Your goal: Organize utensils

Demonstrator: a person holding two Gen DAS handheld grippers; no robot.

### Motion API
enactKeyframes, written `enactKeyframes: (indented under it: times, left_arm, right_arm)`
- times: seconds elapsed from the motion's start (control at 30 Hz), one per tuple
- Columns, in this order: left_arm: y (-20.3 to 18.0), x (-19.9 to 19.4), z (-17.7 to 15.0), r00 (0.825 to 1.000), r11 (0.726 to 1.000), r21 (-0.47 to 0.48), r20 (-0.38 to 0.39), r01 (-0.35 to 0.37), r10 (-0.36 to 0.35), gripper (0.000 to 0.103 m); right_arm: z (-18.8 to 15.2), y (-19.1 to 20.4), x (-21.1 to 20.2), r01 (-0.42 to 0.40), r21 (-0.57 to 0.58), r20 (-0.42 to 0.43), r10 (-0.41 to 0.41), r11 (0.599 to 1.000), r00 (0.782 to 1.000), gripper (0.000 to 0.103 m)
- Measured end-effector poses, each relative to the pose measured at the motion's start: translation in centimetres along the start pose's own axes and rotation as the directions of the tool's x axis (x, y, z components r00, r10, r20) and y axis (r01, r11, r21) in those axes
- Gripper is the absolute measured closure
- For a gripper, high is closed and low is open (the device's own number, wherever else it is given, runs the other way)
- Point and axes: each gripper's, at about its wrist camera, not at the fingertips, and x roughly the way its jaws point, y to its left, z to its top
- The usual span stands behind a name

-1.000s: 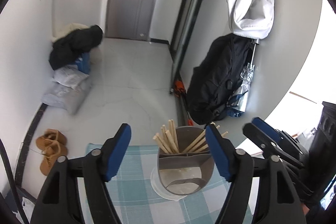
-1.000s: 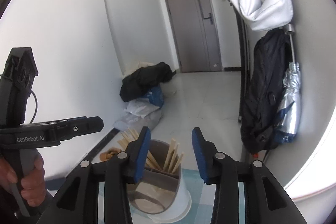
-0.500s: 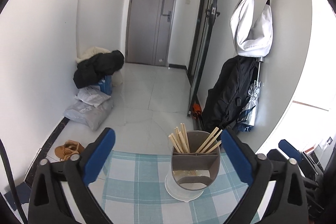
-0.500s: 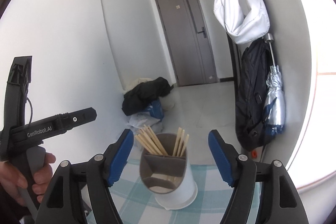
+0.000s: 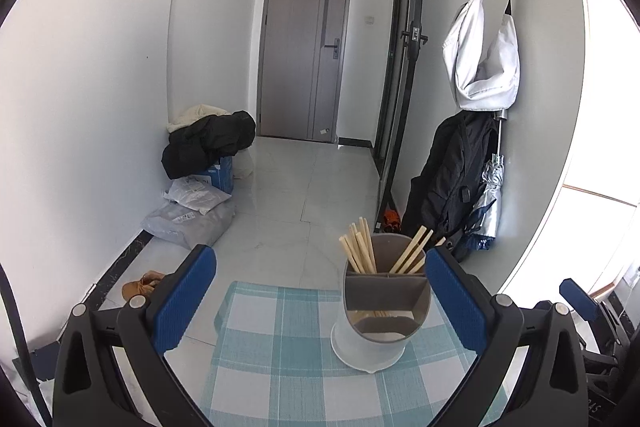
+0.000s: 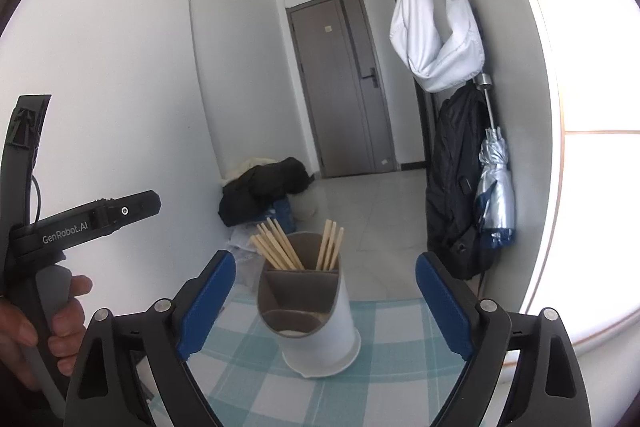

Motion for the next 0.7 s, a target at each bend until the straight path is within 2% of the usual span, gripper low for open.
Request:
enactKeyframes:
  times: [0.23,0.7]
  left_arm:
    - [0.4,-0.8,-1.2,0.999,1.0,0.002,0.038,-0.022,0.022,0.001]
    - [0.6,-0.6,-2.1,0.999,1.0,0.001,0.019,-0.03,0.03,0.001]
  right_arm:
    - [-1.0,0.1,-0.7,0.008,-0.001,0.007,-0.008,1.0,1.0,0.008]
    - [-1.7,0.7,-1.5,0.031,-0.029,0.032,-0.03,0.999,0.999,0.004]
